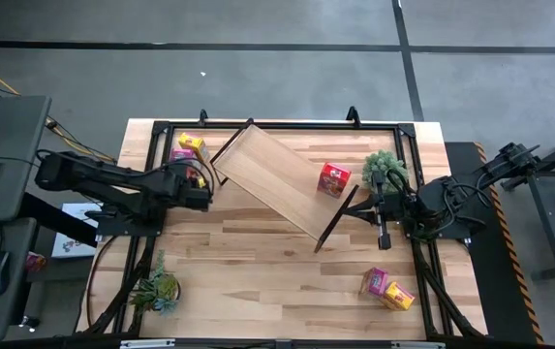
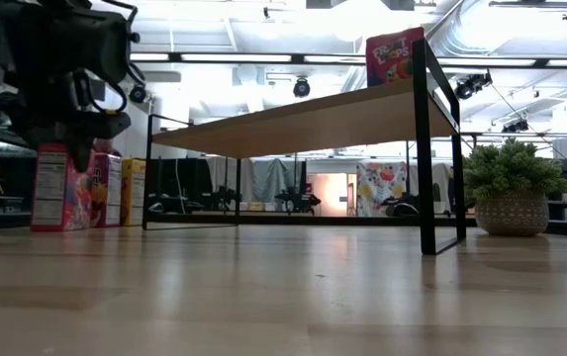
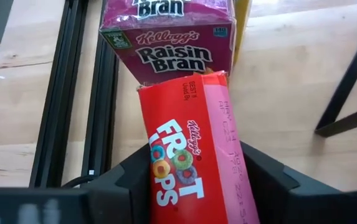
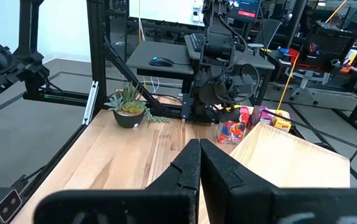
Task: Stack cereal on shelf
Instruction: Put the red cereal box on the shelf
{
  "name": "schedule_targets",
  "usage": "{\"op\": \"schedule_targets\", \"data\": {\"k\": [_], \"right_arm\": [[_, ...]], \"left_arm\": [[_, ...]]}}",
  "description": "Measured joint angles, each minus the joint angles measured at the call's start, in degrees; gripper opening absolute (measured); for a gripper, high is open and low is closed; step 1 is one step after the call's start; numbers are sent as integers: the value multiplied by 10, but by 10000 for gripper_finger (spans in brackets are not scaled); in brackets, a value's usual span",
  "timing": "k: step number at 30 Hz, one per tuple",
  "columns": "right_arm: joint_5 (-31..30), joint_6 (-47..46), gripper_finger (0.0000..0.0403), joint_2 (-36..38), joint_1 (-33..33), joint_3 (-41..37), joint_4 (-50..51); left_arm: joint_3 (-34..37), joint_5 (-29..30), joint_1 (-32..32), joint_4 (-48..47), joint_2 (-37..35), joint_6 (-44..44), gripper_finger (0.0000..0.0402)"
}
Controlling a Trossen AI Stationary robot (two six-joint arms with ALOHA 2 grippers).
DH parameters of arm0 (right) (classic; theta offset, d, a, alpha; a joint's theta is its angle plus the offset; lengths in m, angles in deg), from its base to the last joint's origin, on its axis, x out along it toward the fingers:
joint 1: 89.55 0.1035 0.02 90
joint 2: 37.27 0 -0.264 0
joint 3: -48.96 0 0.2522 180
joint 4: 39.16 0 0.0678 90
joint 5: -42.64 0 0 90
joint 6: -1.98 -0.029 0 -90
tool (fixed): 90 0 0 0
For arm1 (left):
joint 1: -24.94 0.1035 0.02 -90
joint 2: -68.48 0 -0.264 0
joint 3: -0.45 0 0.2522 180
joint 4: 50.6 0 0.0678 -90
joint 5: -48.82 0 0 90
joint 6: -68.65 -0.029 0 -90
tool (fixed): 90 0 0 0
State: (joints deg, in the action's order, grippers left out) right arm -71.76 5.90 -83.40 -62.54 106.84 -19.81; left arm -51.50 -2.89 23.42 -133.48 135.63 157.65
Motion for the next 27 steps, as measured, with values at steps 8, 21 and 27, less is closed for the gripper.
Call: {"op": "schedule_targets", "data": {"k": [8,21,27], "right_arm": [[0,0,0,0,0,0,0],[0,0,0,0,0,0,0],[0,0,0,0,0,0,0]], "left_arm": [[-45,-114,0,-6,-45,-160,170],[-255,-299,-118,99,-68,-425,170],[-324,-257,-133,273,-28,-619,170]]}}
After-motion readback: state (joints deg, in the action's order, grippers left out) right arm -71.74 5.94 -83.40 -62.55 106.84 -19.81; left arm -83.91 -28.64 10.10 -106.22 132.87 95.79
